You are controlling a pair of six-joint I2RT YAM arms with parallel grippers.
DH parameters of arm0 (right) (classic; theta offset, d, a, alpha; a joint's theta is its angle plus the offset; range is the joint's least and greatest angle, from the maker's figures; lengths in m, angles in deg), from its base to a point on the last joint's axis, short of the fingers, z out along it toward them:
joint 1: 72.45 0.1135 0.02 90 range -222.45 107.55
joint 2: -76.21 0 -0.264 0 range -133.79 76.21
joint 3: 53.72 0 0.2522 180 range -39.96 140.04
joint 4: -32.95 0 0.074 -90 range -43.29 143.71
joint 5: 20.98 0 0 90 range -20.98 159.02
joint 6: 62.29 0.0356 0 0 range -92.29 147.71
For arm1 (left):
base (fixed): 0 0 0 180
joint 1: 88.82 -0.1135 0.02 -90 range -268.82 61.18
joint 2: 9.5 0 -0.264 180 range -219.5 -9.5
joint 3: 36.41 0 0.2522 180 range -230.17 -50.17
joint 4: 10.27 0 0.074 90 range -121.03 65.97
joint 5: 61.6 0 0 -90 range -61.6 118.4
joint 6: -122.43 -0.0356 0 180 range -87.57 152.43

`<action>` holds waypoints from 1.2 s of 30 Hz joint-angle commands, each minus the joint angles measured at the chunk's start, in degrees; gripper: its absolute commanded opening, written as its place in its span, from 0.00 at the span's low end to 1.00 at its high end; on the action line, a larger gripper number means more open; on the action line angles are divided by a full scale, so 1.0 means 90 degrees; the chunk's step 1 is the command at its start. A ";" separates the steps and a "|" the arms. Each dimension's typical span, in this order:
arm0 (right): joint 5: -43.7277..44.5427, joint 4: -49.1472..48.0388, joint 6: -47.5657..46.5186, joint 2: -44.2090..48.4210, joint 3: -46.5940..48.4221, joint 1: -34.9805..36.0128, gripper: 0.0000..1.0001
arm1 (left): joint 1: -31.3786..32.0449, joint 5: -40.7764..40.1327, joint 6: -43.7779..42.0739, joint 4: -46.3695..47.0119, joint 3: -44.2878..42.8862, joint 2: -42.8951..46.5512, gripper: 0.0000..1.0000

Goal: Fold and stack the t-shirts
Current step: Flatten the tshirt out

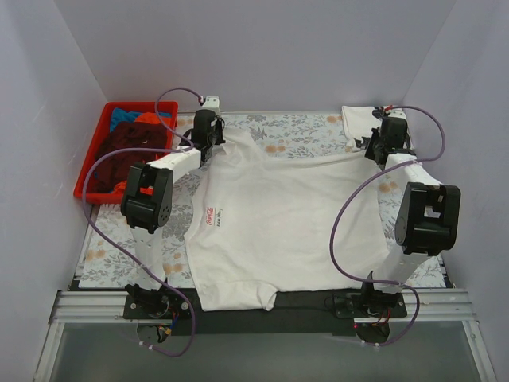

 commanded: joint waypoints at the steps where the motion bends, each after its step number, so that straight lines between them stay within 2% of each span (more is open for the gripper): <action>1: 0.0531 -0.0002 0.0101 0.0099 -0.0114 -0.0262 0.01 | -0.0037 0.0509 0.0334 -0.0013 -0.0117 0.0339 0.04; 15: 0.0600 0.0095 0.0209 -0.0741 0.0159 -0.0555 0.01 | -0.0037 0.1056 0.0315 0.0133 -0.0840 -0.0559 0.10; 26: 0.0835 0.0144 0.0384 -0.0311 -0.0114 -0.0731 0.01 | -0.0037 0.1779 -0.0007 0.0895 -0.1073 -0.0569 0.11; 30: 0.0669 0.0154 0.0385 -0.0350 -0.0115 -0.0731 0.01 | -0.0037 0.1751 -0.0008 0.0769 -0.1474 -0.0852 0.06; 34: 0.0435 0.0154 0.0336 -0.0399 -0.0163 -0.0721 0.01 | -0.0037 0.1351 0.0362 0.0125 -0.1486 -0.0922 0.43; 36: 0.0356 0.0154 0.0336 -0.0428 -0.0193 -0.0731 0.01 | -0.0037 0.0729 0.0510 -0.0051 -0.1241 -0.0746 0.48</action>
